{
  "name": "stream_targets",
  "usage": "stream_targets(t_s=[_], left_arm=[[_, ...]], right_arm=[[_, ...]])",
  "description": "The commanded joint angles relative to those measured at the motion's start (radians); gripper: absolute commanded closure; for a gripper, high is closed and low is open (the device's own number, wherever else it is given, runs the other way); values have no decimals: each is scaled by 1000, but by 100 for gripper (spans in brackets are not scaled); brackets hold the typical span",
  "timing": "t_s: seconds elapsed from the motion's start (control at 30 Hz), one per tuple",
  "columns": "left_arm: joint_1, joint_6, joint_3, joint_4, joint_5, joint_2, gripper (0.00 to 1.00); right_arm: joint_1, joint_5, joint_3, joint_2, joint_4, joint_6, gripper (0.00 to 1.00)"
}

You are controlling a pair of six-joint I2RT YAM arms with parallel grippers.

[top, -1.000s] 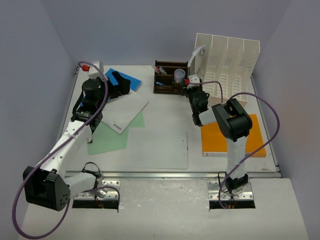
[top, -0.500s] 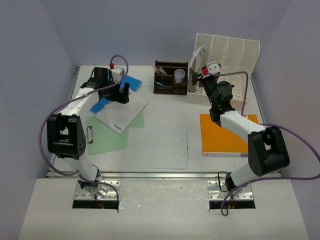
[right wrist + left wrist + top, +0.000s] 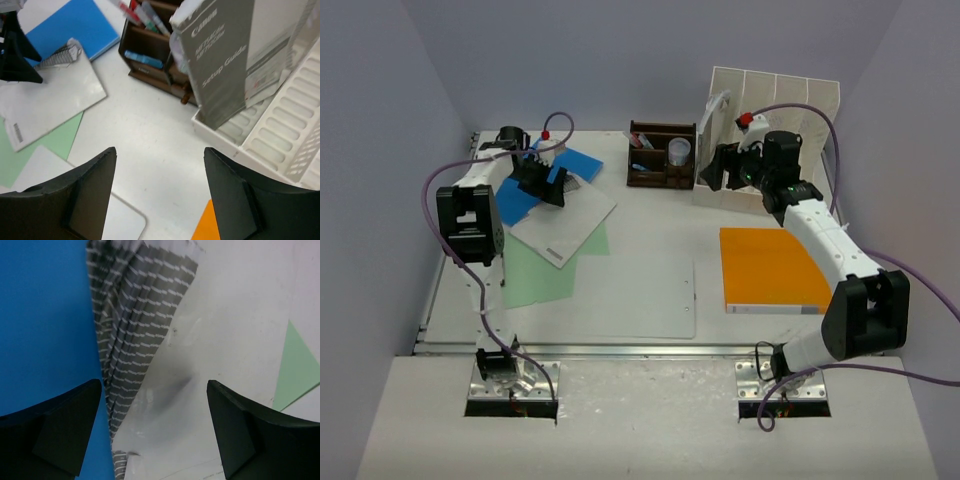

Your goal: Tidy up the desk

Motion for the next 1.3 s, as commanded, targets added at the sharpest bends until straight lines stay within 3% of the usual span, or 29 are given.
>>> stream_targets(t_s=[0.0, 0.1, 0.37, 0.43, 0.63, 0.73, 0.93, 1.27], left_arm=[[-3, 136, 29, -80, 63, 33, 18], [-3, 133, 12, -55, 57, 63, 28], [-3, 128, -3, -41, 73, 103, 92], [-1, 124, -15, -39, 92, 76, 100], [15, 67, -86, -16, 241, -101, 100], [43, 35, -151, 17, 405, -219, 100], [59, 23, -290, 69, 573, -460, 100], [67, 68, -341, 30, 753, -610, 100]], right_arm=[[6, -59, 12, -35, -81, 56, 29], [4, -75, 14, -29, -78, 74, 30], [-3, -103, -15, -61, -79, 152, 27], [-8, -26, -37, -88, -40, 177, 25], [-11, 75, -59, -149, 90, 218, 25], [-10, -36, -37, -141, 72, 266, 29], [21, -250, -56, -58, 126, 339, 30], [122, -472, 2, 123, 228, 400, 28]])
